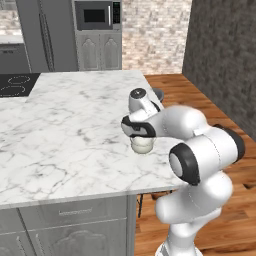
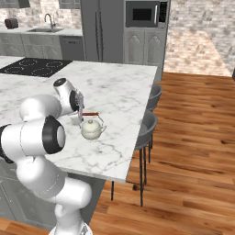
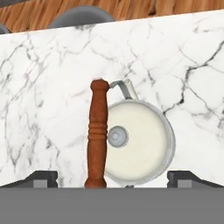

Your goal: The kettle is done boiling. Turn off the stove, then wait for 300 timesteps before moving the kettle to the dining table.

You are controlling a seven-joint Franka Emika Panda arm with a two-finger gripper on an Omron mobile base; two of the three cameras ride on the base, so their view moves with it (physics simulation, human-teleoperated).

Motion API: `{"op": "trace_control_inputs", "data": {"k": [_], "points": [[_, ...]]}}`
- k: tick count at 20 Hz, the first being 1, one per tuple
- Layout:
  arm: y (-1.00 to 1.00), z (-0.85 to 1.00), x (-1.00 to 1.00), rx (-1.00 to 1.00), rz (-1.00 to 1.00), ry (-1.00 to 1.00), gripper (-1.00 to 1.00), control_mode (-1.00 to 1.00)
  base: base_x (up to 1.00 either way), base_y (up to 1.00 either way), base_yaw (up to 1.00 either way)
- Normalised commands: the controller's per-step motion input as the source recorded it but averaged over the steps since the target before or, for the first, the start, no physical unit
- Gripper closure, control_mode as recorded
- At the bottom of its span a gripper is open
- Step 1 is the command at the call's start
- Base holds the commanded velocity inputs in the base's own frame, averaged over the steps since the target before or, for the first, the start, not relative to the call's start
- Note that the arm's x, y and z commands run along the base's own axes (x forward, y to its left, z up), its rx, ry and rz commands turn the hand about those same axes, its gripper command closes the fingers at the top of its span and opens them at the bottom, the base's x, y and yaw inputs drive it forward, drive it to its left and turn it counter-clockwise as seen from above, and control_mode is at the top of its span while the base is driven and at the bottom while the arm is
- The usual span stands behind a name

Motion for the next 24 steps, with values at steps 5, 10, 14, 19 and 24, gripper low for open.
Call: {"op": "trace_control_inputs", "data": {"k": [5, 10, 14, 19, 24], "points": [[-0.01, 0.21, -0.19, 0.0, -0.04, -0.05, -1.0, -1.0, 0.0, 0.0, 0.0], [-0.01, 0.21, -0.14, 0.0, -0.03, -0.04, -1.0, -1.0, 0.0, 0.0, 0.0], [0.0, 0.21, -0.12, 0.0, -0.02, -0.03, -1.0, -1.0, 0.0, 0.0, 0.0], [0.0, 0.22, -0.16, -0.01, -0.03, -0.04, -1.0, -1.0, 0.0, 0.0, 0.0], [0.0, 0.25, -0.14, -0.02, -0.01, -0.03, -1.0, -1.0, 0.0, 0.0, 0.0]]}}
